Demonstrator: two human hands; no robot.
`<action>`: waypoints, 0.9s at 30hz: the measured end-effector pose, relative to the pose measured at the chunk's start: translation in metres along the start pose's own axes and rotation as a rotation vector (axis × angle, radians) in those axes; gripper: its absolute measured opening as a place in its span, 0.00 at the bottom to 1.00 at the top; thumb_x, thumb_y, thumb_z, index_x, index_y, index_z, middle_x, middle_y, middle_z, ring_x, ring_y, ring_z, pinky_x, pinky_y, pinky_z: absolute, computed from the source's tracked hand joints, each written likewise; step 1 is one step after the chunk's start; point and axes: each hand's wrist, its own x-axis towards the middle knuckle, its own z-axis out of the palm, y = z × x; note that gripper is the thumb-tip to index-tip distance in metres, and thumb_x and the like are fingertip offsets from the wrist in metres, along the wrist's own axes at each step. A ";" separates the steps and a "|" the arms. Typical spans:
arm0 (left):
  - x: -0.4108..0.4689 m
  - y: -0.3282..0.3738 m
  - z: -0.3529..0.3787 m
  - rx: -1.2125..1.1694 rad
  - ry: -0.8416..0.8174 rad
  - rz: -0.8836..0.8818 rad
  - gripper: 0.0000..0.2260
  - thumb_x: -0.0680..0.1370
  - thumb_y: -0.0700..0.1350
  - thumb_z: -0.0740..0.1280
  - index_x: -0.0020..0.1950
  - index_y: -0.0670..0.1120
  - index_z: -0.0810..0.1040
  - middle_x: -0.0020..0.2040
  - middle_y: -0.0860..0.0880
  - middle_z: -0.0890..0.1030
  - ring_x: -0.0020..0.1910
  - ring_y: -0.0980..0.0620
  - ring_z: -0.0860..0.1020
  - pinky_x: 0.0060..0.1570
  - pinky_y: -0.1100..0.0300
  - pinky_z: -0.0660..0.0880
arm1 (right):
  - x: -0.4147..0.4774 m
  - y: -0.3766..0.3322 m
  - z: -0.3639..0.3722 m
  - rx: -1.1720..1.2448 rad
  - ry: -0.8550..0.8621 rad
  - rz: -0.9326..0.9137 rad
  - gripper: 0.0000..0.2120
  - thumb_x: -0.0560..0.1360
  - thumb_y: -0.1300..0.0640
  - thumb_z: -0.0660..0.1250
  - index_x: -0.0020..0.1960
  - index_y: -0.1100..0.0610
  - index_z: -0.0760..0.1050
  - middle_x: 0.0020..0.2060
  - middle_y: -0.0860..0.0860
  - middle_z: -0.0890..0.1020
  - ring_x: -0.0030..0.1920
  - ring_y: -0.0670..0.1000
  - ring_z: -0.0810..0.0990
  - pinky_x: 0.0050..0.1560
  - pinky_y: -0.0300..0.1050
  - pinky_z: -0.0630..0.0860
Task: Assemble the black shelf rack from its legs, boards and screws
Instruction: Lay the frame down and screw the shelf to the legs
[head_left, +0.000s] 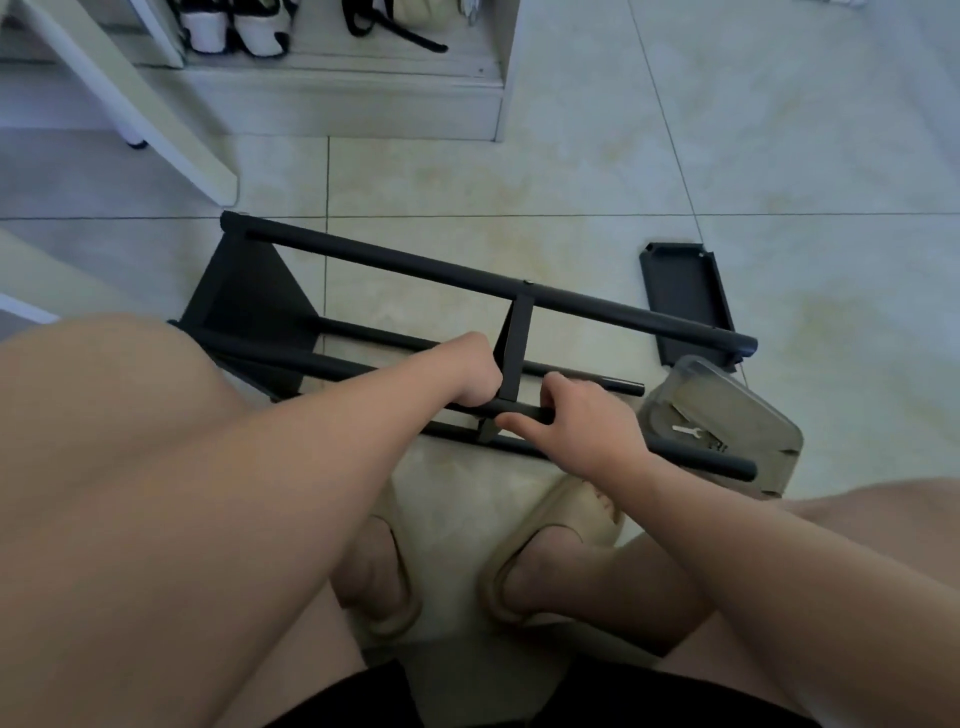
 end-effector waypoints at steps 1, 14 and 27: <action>-0.003 0.000 0.001 -0.004 0.006 -0.004 0.14 0.81 0.40 0.59 0.62 0.40 0.79 0.55 0.42 0.80 0.48 0.46 0.74 0.56 0.53 0.75 | -0.002 0.001 0.001 -0.035 0.076 -0.041 0.30 0.68 0.24 0.63 0.46 0.52 0.70 0.43 0.46 0.75 0.45 0.52 0.75 0.41 0.47 0.68; -0.008 -0.005 -0.001 -0.008 -0.123 0.007 0.12 0.78 0.38 0.59 0.54 0.42 0.82 0.51 0.44 0.85 0.55 0.42 0.81 0.60 0.48 0.76 | 0.029 0.013 -0.008 -0.290 -0.040 -0.166 0.63 0.56 0.11 0.44 0.81 0.42 0.33 0.80 0.55 0.32 0.80 0.60 0.31 0.74 0.73 0.34; 0.027 -0.017 0.000 -0.099 -0.197 -0.030 0.10 0.79 0.43 0.62 0.53 0.42 0.82 0.52 0.45 0.83 0.52 0.43 0.80 0.55 0.53 0.77 | 0.033 0.019 -0.004 -0.240 -0.024 -0.222 0.57 0.60 0.13 0.47 0.79 0.38 0.31 0.80 0.56 0.31 0.78 0.59 0.26 0.74 0.74 0.33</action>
